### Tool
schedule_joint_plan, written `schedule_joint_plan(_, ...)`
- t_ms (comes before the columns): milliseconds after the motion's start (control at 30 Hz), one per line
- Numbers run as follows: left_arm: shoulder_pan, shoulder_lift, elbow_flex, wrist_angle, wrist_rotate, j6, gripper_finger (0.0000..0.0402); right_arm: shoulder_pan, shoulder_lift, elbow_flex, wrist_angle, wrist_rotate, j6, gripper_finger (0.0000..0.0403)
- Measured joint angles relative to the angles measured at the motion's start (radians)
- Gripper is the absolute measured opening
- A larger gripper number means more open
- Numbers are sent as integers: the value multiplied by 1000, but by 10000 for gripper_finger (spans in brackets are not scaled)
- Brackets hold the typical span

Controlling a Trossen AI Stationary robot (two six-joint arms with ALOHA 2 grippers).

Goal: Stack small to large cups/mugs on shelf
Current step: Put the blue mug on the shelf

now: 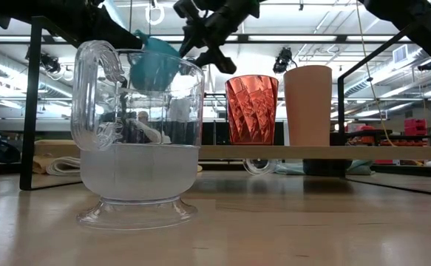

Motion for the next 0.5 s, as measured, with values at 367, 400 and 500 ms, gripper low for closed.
schedule_joint_plan(367, 0, 0, 0, -4, -2, 1, 32, 0, 0, 0, 0, 0, -5, 147)
schedule_joint_plan(400, 0, -1, 0, -6, -2, 1, 31, 0, 0, 0, 0, 0, -5, 146)
schedule_joint_plan(500, 0, 0, 0, -8, 0, 1, 31, 1, 0, 0, 0, 0, -8, 146)
